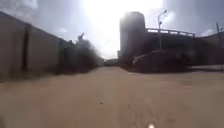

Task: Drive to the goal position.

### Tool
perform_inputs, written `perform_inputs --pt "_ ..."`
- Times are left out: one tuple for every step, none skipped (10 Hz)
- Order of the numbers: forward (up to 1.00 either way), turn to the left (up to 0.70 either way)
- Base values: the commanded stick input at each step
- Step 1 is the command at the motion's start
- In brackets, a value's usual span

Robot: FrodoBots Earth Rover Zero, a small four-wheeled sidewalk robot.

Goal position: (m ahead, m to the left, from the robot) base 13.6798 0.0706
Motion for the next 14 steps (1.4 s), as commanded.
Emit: perform_inputs --pt "1.00 0.00" --pt "1.00 0.00" --pt "1.00 0.00" --pt "1.00 0.00" --pt "1.00 0.00" --pt "1.00 0.00" --pt "1.00 0.00" --pt "1.00 0.00" --pt "1.00 0.00" --pt "1.00 0.00" --pt "1.00 0.00" --pt "1.00 0.00" --pt "1.00 0.00" --pt "1.00 0.00"
